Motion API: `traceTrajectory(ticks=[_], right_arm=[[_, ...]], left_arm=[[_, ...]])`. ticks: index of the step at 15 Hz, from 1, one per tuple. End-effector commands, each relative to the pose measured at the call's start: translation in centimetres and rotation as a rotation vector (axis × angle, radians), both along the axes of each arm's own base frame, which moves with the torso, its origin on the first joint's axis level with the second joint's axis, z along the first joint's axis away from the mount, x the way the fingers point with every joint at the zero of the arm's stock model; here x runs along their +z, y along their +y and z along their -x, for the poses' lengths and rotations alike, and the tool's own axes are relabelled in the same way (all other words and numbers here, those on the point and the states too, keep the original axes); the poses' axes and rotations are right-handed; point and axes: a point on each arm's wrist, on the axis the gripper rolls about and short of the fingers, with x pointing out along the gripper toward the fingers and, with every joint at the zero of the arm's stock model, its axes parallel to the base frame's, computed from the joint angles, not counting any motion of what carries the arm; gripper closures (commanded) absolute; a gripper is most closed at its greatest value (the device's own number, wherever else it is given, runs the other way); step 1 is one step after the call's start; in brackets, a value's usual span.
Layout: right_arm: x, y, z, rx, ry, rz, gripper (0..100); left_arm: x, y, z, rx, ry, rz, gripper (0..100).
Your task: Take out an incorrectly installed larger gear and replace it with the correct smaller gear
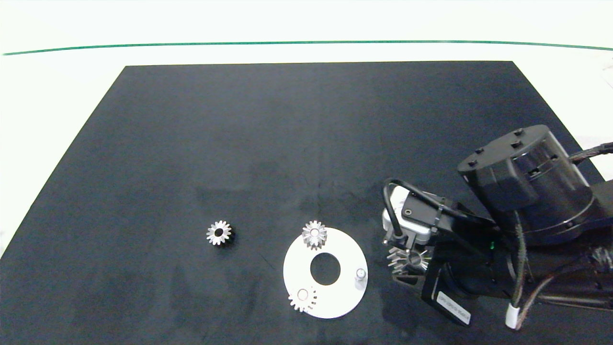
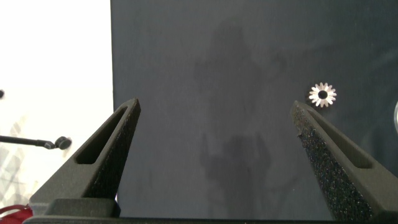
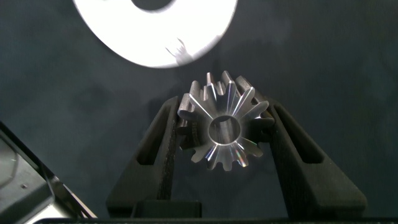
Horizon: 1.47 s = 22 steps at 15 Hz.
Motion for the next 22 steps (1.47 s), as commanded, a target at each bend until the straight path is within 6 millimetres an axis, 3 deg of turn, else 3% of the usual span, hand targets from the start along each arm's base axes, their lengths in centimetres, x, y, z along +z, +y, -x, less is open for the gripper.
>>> traceTrajectory(ticks=[1, 4, 10, 17, 18, 22], right_arm=[[0.0, -3.4, 0.3, -0.09, -0.002, -0.001, 75], [-2.0, -4.9, -0.1, -0.152, 0.049, 0.037, 75], [-5.9, -4.7, -1.3, -0.179, 0.056, 0.035, 75], [-6.3, -4.6, -1.4, -0.174, 0.063, 0.027, 75], [-6.3, -4.7, -1.4, -0.174, 0.062, 0.026, 0], [-6.1, -5.0, -0.9, -0.171, 0.056, 0.018, 0]], left_arm=[[-0.2, -0.2, -0.8, -0.027, 0.029, -0.001, 0], [-0.2, -0.4, -0.9, -0.051, 0.03, 0.019, 0], [-0.2, -0.4, -1.0, -0.052, 0.033, 0.021, 0], [-0.2, -0.4, -0.9, -0.05, 0.03, 0.019, 0], [-0.2, -0.4, -1.0, -0.049, 0.032, 0.02, 0], [-0.3, -0.4, -1.0, -0.049, 0.033, 0.02, 0]])
